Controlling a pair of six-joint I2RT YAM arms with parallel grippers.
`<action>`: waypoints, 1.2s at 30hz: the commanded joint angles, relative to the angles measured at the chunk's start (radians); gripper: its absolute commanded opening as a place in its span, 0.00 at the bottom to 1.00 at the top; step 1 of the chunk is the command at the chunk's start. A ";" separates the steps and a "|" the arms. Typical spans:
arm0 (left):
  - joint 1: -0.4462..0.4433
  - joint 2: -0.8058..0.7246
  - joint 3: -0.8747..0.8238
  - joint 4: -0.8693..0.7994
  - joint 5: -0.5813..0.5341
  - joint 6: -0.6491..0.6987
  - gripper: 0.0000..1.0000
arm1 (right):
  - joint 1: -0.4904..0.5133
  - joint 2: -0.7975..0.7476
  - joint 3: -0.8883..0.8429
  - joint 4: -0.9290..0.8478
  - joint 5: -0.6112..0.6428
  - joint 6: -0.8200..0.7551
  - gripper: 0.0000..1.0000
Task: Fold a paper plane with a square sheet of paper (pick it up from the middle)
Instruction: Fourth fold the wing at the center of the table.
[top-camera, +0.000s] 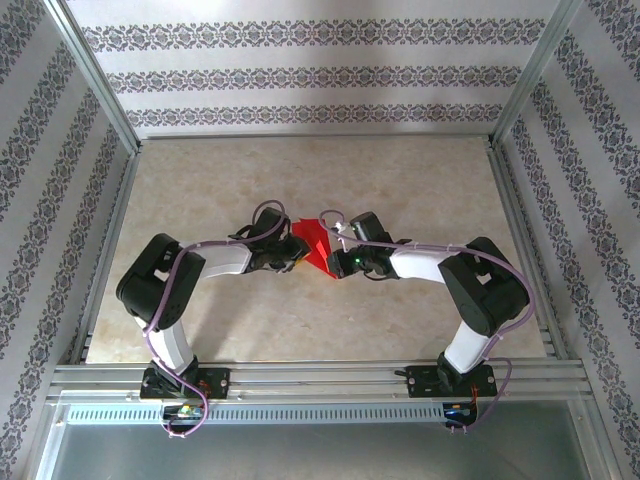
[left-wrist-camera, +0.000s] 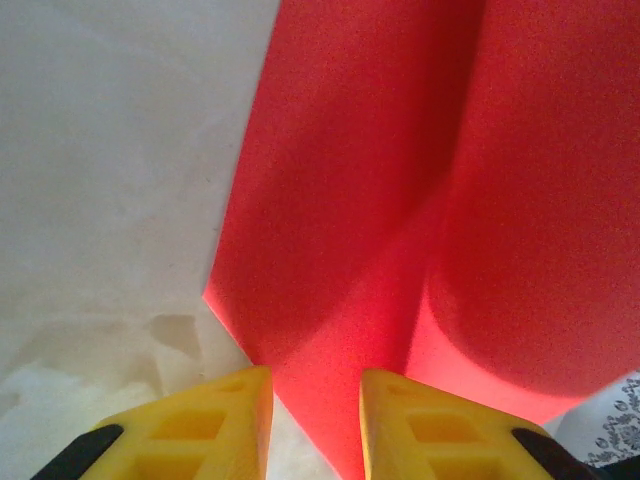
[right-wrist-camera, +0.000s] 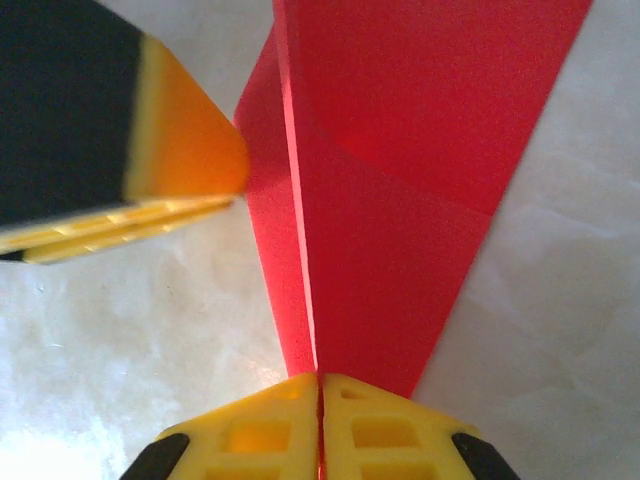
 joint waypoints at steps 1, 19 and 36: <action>-0.012 0.016 0.025 0.078 0.023 -0.013 0.29 | -0.020 0.016 0.023 0.007 -0.096 0.043 0.10; -0.014 0.059 0.046 0.056 0.011 0.015 0.30 | -0.093 0.114 0.013 0.115 -0.294 0.173 0.11; -0.014 0.083 0.068 -0.039 -0.002 0.019 0.29 | -0.146 0.162 -0.008 0.150 -0.343 0.281 0.12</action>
